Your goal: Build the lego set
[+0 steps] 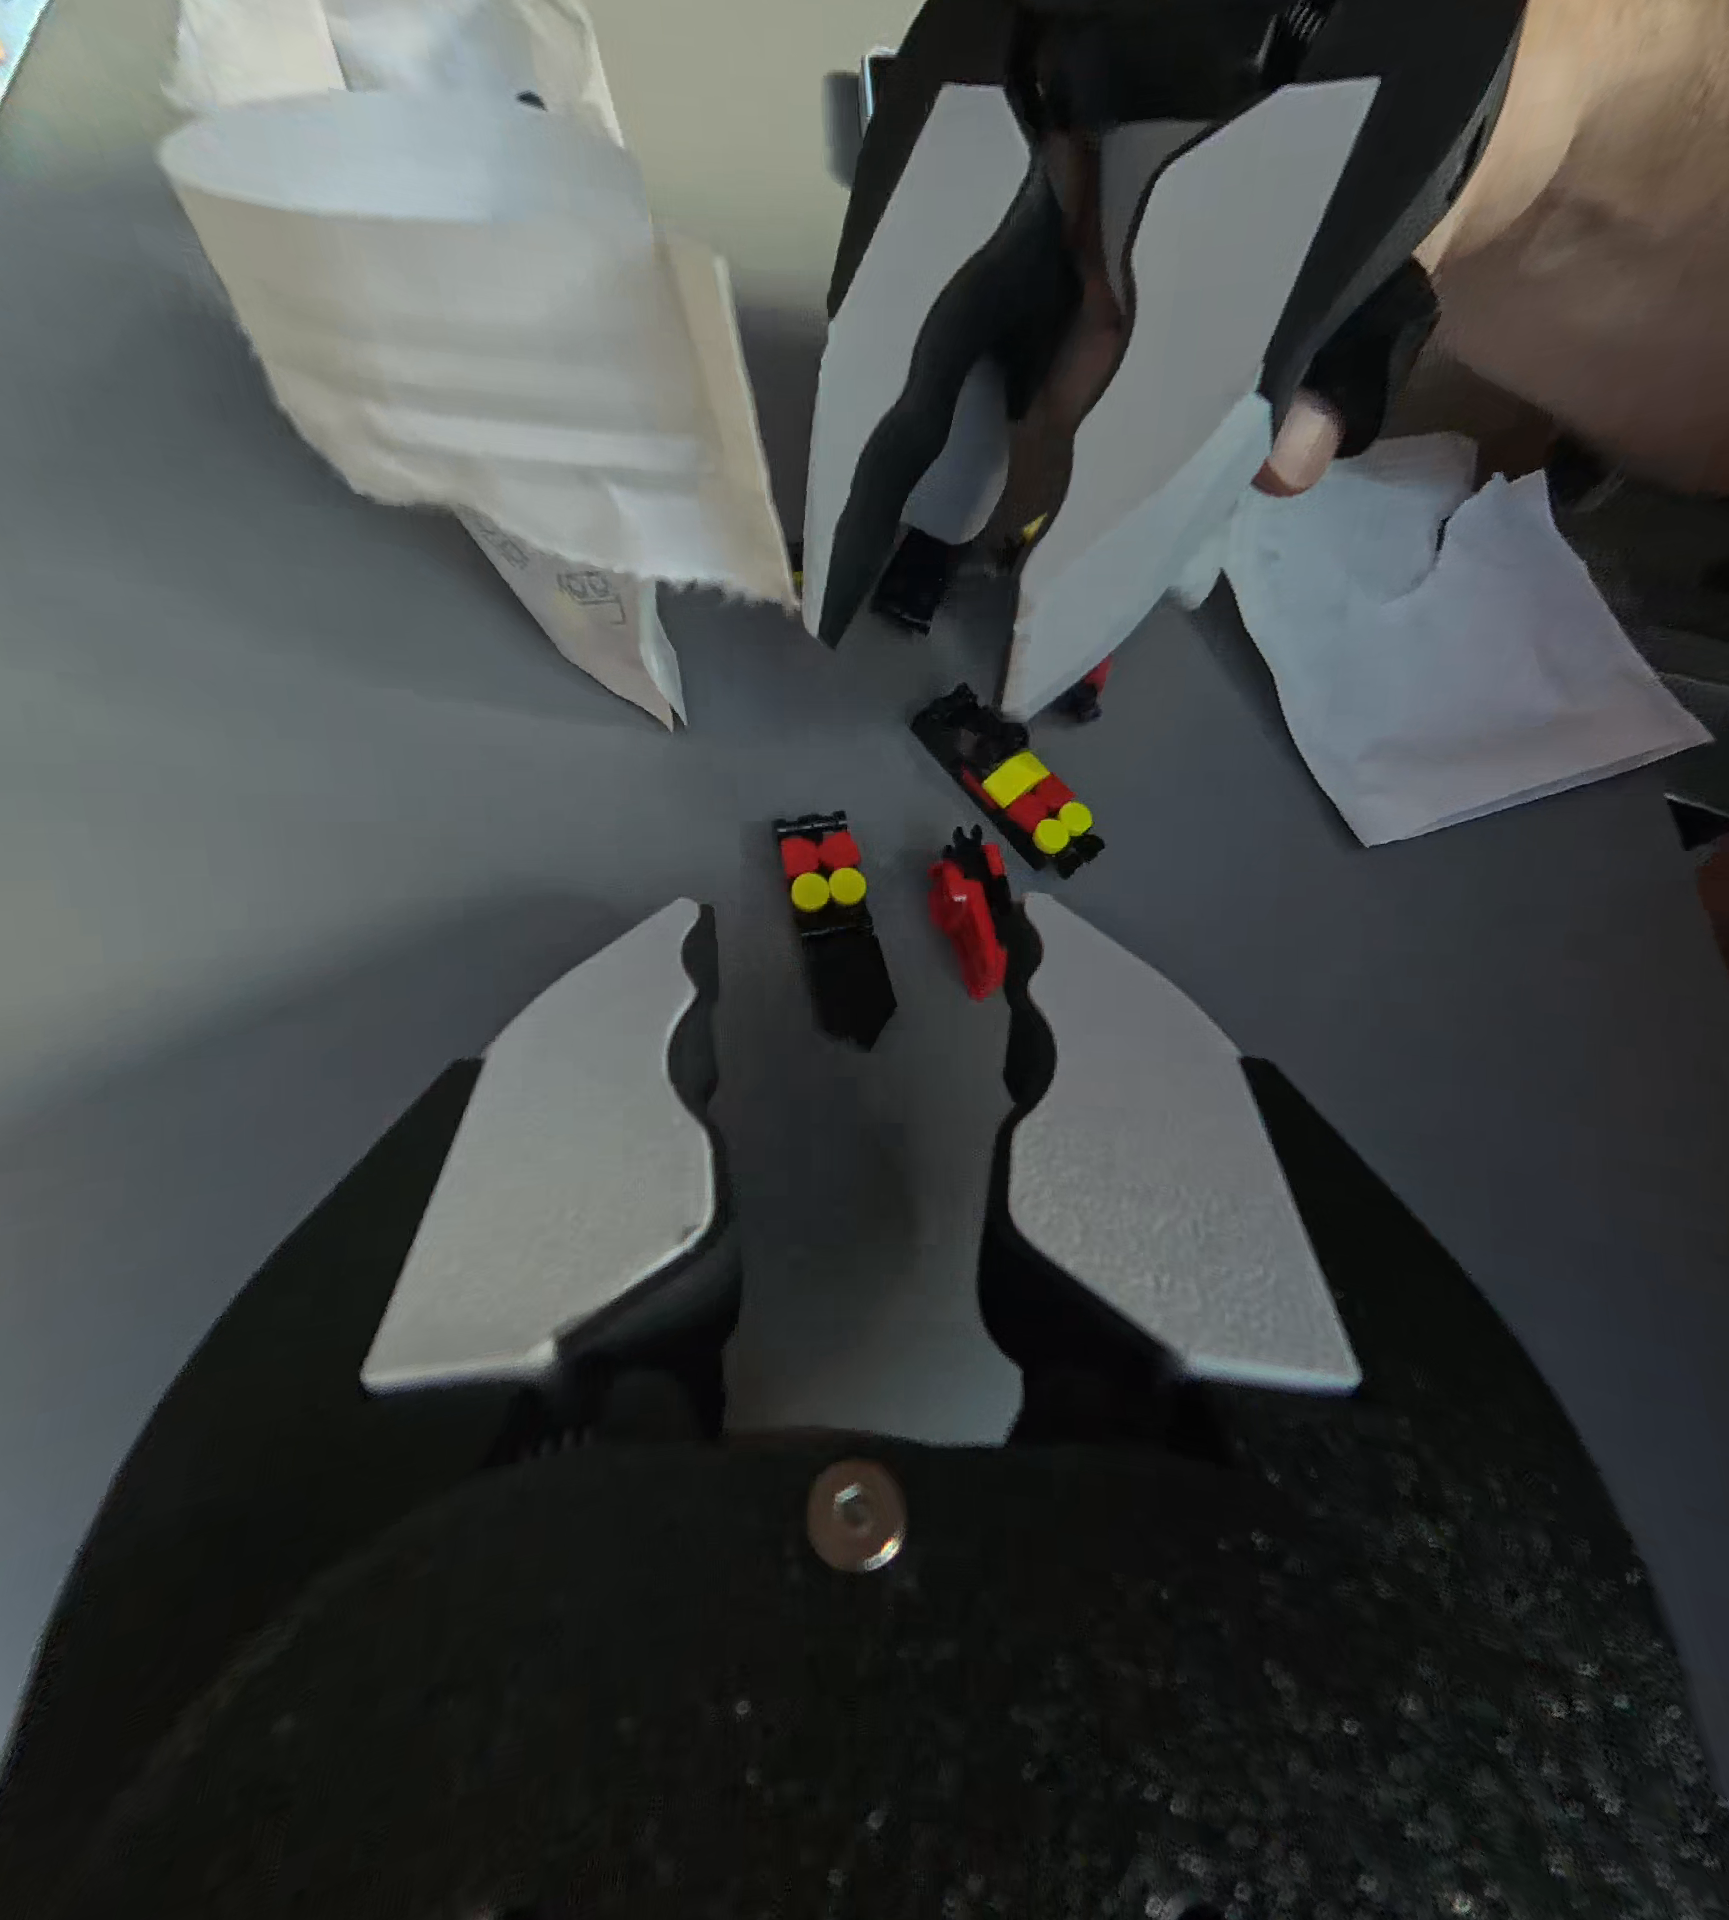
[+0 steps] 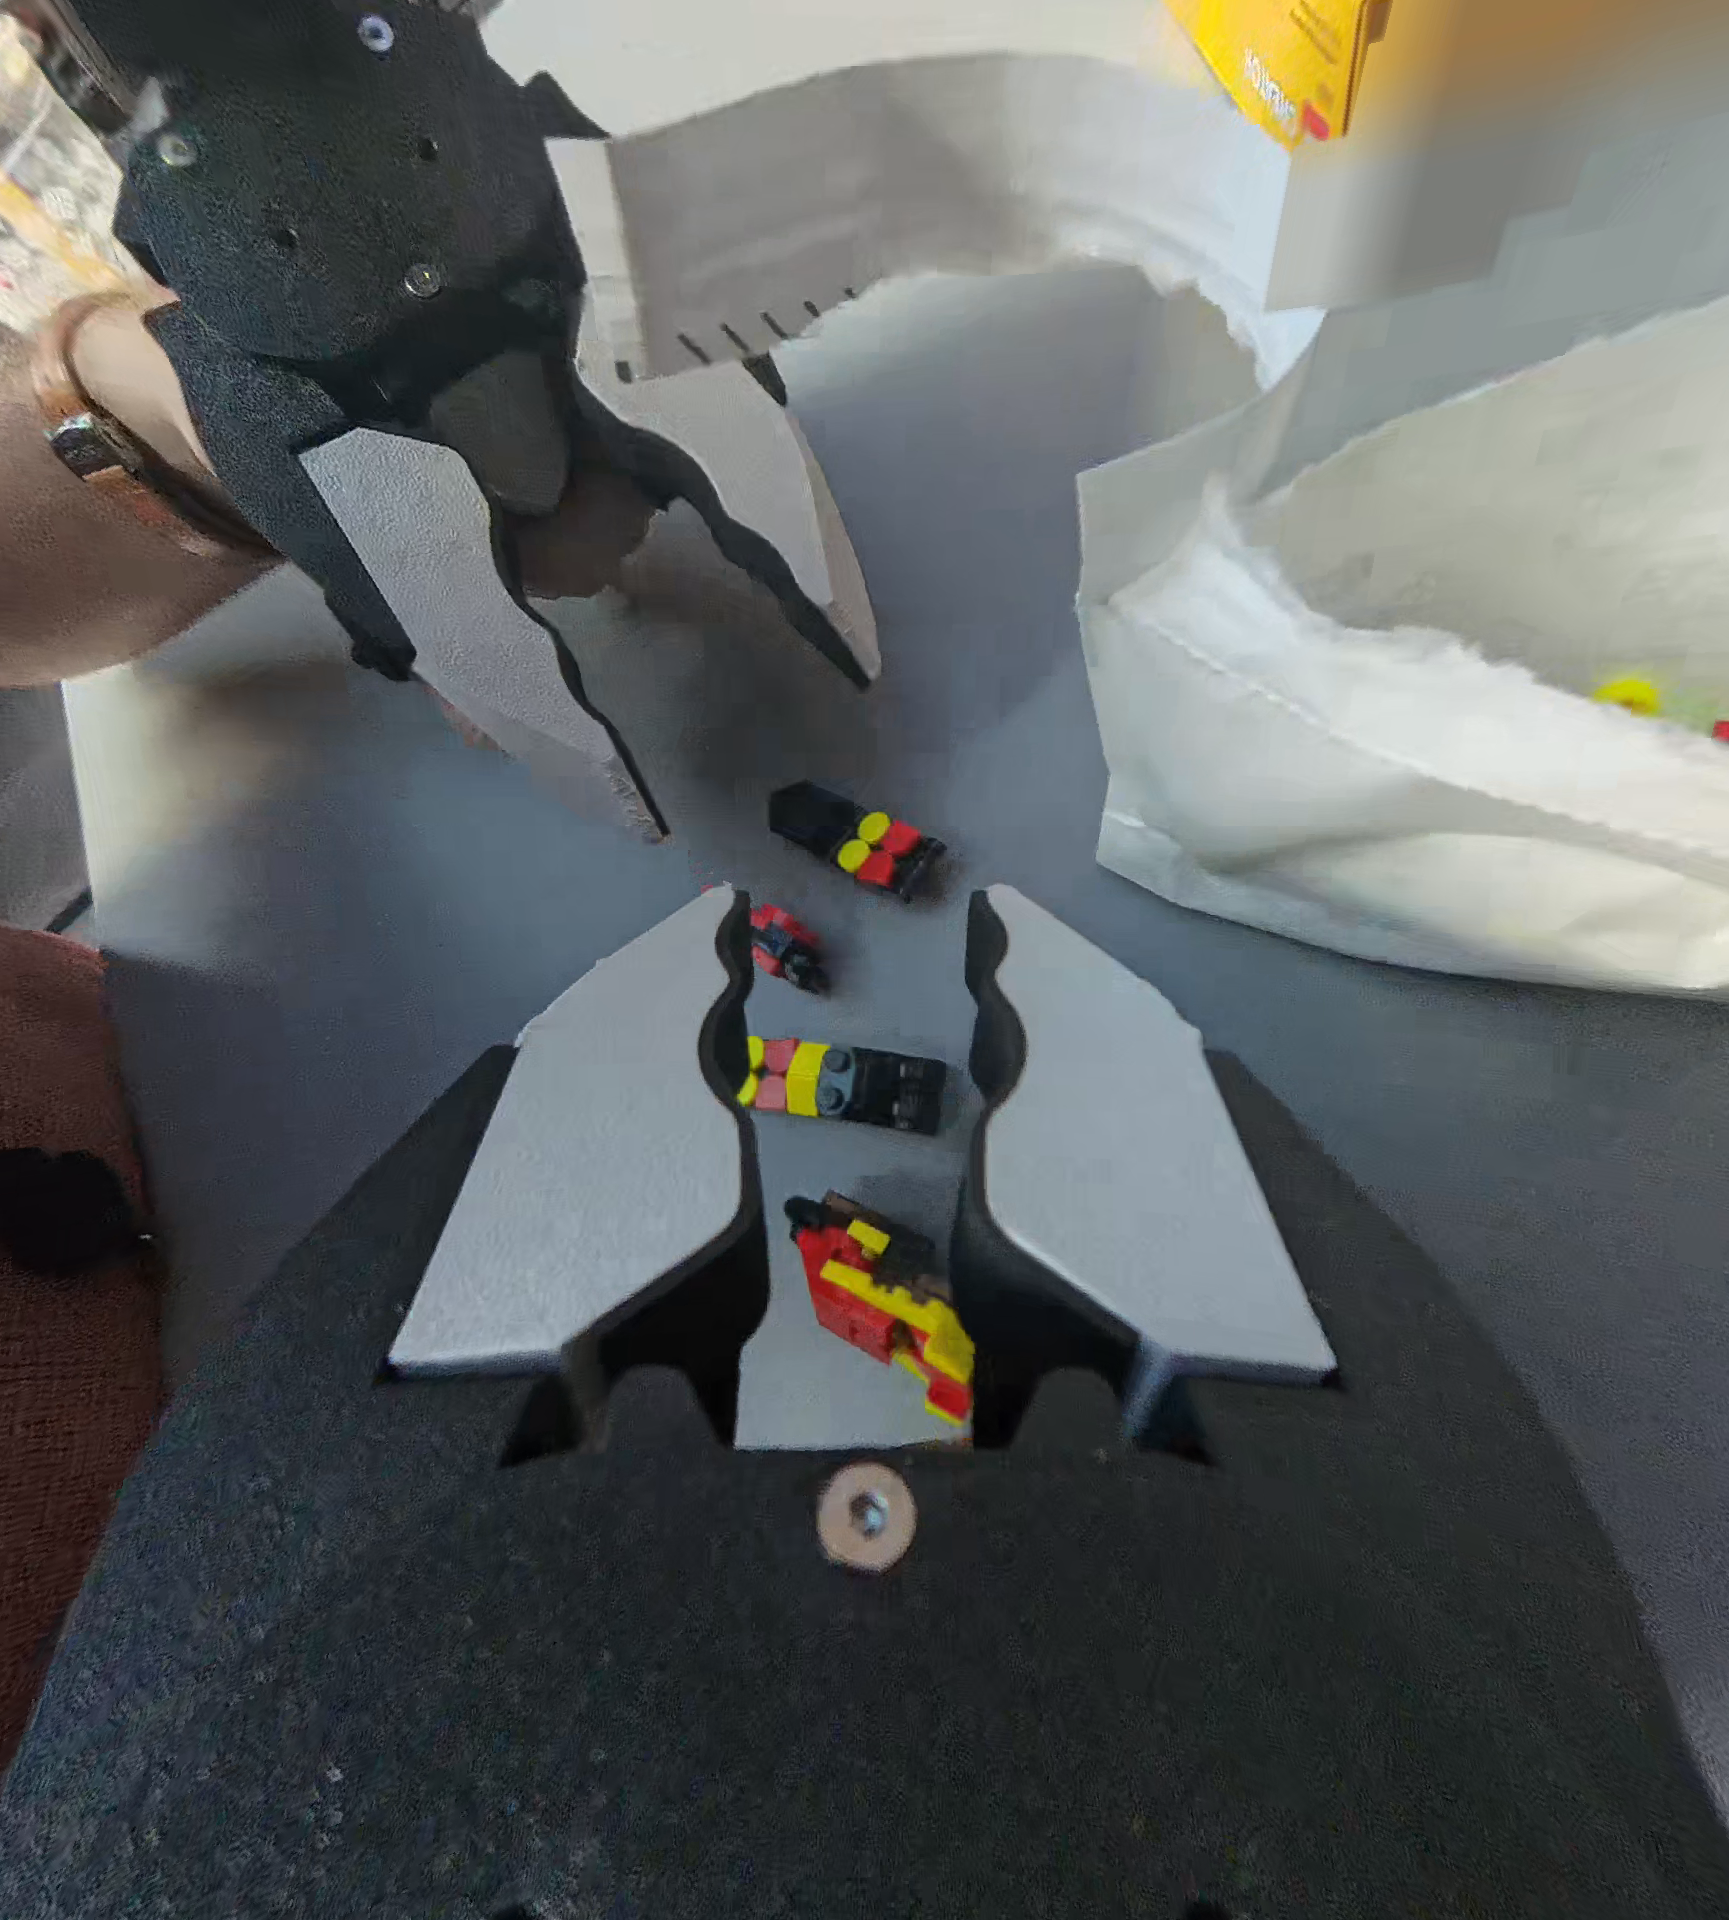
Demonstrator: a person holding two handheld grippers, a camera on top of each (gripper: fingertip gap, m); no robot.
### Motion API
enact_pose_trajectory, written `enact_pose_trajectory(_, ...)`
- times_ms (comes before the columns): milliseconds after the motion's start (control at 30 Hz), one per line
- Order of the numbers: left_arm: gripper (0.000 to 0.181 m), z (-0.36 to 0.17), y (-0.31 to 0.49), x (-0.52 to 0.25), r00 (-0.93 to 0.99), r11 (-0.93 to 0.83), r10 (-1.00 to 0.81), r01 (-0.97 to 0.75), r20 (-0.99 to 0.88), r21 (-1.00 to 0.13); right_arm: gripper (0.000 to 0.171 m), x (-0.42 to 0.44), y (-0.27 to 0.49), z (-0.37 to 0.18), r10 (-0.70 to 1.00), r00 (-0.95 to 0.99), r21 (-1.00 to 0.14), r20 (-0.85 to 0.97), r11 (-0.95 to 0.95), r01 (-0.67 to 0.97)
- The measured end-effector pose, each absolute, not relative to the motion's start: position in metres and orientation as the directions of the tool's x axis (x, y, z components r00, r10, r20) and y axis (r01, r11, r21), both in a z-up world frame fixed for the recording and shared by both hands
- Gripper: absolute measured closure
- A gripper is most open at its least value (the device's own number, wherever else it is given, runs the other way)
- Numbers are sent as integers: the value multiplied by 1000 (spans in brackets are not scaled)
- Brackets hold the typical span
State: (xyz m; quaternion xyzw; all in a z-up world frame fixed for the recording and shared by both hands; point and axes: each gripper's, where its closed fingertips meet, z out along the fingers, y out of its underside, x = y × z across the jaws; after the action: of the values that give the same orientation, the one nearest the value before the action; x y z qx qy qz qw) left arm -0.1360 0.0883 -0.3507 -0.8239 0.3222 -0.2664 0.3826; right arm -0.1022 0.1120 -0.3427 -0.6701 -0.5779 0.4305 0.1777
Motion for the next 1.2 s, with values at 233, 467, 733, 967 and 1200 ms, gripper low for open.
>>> enact_pose_trajectory(233,139,-354,63,-173,724,-454,-690,-421,10,-785,143,-30,145,-311,987,110,-833,-115,-156,530)
enact_pose_trajectory(467,144,-379,85,-137,685,-480,-728,-545,-34,-687,148,-91,118,-346,919,-304,-606,251,393,692)
enact_pose_trajectory(733,165,-383,88,-137,606,-449,-796,-590,0,-672,144,-129,107,-378,839,-518,-606,167,502,617)
enact_pose_trajectory(967,165,-383,92,-135,568,-381,-821,-619,-58,-687,155,-129,98,-382,833,-530,-583,161,513,630)
enact_pose_trajectory(1200,164,-378,95,-135,508,-269,-846,-669,-163,-693,155,-132,96,-363,830,-482,-650,282,535,540)
